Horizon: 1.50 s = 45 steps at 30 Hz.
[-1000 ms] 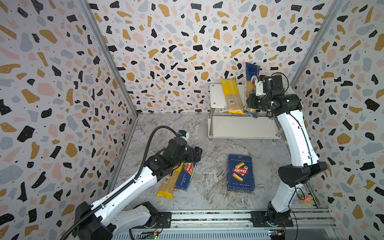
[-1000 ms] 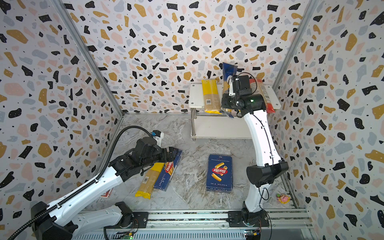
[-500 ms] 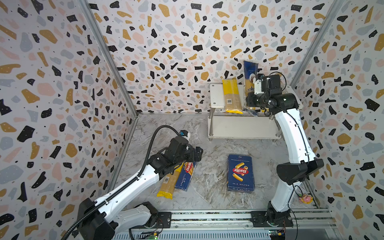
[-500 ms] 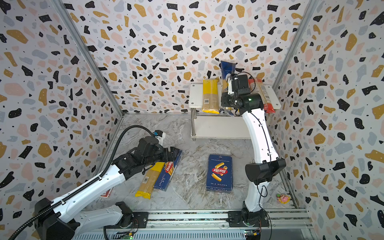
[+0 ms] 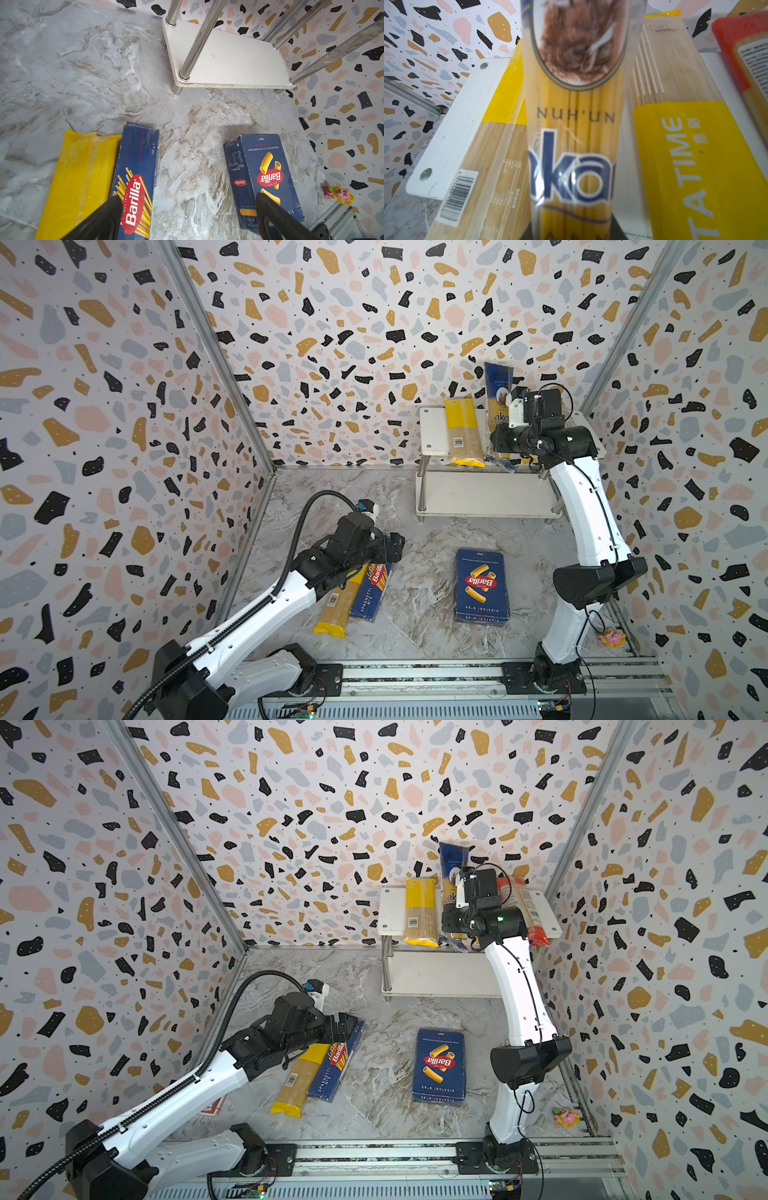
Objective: Arrange pasta packages on shelves
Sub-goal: Place the pasta bag on the shelf, then move the pasta box to the center of the table.
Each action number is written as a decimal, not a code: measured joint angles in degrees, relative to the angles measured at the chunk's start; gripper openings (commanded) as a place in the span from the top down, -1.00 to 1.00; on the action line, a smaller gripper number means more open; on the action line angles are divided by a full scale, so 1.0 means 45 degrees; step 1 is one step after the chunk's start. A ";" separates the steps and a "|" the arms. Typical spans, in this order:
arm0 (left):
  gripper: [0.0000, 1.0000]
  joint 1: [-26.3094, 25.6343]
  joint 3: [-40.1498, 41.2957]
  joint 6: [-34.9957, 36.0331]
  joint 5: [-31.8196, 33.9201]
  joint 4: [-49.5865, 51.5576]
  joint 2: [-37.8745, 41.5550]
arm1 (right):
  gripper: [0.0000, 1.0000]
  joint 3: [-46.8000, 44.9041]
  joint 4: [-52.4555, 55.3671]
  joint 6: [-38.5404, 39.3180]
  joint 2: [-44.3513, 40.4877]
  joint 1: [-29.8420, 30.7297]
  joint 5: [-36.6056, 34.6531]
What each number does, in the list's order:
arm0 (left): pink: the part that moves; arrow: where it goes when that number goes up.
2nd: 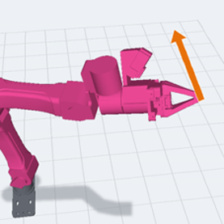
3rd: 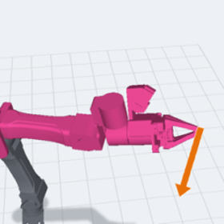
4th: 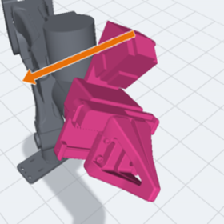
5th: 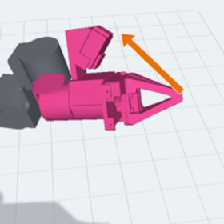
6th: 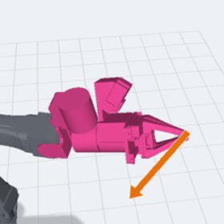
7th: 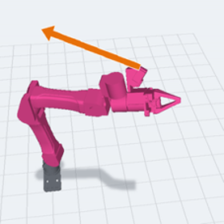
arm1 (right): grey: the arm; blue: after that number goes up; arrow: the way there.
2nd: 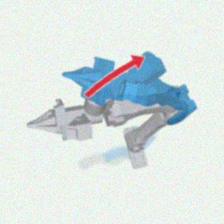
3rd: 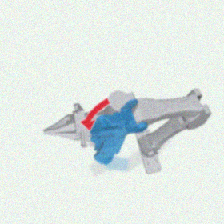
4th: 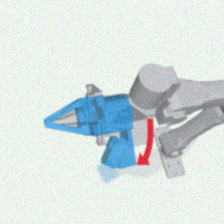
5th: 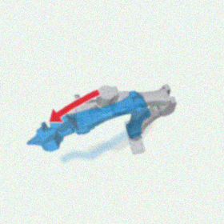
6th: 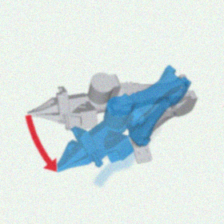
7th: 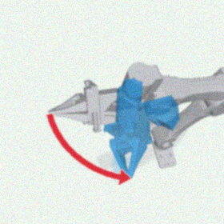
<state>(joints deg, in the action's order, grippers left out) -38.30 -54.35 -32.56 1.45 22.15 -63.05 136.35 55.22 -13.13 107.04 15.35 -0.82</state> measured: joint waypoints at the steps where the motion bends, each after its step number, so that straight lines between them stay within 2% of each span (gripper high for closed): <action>1: -0.99 0.0000 0.0005 -0.0005 -0.0010 -0.0005 0.0039 | 0.14 0.0000 -0.0049 -0.0005 0.0010 0.0000 0.0010; 5: -0.99 0.0010 0.0092 -0.0005 -0.0083 -0.0083 0.0107 | 0.02 0.0000 -0.0593 -0.0083 0.0029 -0.0005 0.0068; 18: -0.99 0.0010 0.0335 -0.0010 -0.0214 -0.0189 0.0117 | -0.01 -0.0097 -0.1423 -0.0170 -0.0073 0.0010 0.0355; 22: -0.99 0.0015 0.0374 -0.0010 -0.0204 -0.0175 0.0151 | -0.31 -0.0942 -0.1656 -0.0199 -0.0835 0.0228 0.0291; 23: -0.99 0.0015 0.0418 -0.0010 -0.0189 -0.0189 0.0204 | -0.46 -0.1161 -0.1661 -0.0170 -0.1103 0.0355 0.0243; 25: -0.99 0.0015 0.0568 -0.0015 -0.0102 -0.0170 0.0389 | -0.70 -0.1559 -0.1710 -0.0141 -0.1681 0.0719 0.0078; 29: -0.99 0.0015 0.0865 -0.0019 0.0107 -0.0136 0.0884 | -0.85 -0.2895 -0.2011 -0.0102 -0.3308 0.2001 -0.0661; 39: -0.99 0.0073 0.1360 -0.0044 0.0121 0.0165 0.1496 | -0.85 -0.8714 -0.2822 -0.1025 -0.8349 0.4682 -0.0942; 45: -0.99 0.0073 0.1530 -0.0233 0.0117 0.0262 0.1724 | -0.87 -1.1434 -0.2730 -0.2123 -0.9675 0.6907 -0.1647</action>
<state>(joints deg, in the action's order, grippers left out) -37.98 -47.46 -33.61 1.98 23.33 -55.29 84.90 42.94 -22.68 63.51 46.44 -8.23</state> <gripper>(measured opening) 0.995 0.934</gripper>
